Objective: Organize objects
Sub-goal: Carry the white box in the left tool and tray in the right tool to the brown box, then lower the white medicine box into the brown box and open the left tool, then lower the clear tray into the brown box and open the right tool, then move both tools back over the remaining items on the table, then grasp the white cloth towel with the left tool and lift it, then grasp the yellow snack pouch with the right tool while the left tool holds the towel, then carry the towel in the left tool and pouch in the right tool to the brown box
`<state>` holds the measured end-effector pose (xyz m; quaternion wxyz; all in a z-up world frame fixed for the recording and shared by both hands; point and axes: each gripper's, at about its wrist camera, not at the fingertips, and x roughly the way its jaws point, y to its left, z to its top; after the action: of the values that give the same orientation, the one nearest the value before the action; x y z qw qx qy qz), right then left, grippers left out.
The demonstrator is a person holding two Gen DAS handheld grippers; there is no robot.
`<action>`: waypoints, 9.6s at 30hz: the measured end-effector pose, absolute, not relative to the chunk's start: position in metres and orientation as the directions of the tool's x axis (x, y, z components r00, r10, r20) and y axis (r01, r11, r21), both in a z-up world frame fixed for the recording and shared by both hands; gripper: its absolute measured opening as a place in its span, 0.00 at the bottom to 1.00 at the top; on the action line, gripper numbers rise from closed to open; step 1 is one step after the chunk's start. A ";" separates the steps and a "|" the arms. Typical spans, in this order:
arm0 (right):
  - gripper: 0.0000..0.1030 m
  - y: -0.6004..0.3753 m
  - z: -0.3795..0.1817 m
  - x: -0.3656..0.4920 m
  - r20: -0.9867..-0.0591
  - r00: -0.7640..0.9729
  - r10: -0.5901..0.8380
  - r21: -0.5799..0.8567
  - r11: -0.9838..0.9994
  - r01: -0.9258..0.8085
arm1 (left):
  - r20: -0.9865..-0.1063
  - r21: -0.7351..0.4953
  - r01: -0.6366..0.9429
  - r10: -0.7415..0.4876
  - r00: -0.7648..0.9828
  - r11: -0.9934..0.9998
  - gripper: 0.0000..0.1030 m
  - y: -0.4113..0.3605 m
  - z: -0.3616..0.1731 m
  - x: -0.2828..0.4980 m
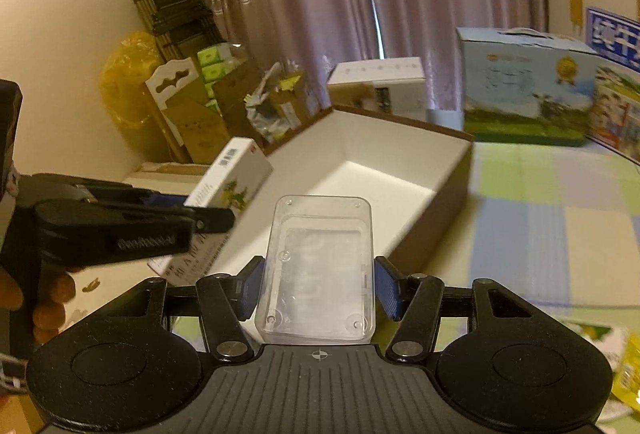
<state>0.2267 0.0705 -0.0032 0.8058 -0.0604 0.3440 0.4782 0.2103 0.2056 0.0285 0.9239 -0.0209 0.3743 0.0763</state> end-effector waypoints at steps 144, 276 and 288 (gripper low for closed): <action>0.69 -0.251 -0.074 0.313 -0.778 0.413 0.473 0.244 0.834 -0.494 | -0.793 -0.094 0.149 -0.165 0.587 0.984 0.86 -0.040 -0.078 0.256; 0.46 0.093 -0.014 0.246 -0.543 0.281 0.792 0.141 0.415 -0.899 | -0.648 -0.099 -0.274 0.147 0.747 0.957 0.42 0.231 0.010 0.204; 0.46 0.131 -0.034 0.276 -0.590 0.249 0.768 0.237 0.460 -0.856 | -0.671 -0.096 -0.292 0.155 0.725 0.952 0.42 0.266 -0.003 0.231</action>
<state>0.2757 0.1313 -0.0341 0.7876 -0.0660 0.3311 0.5155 0.2314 0.2661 -0.0027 0.9236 -0.0977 0.3503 0.1211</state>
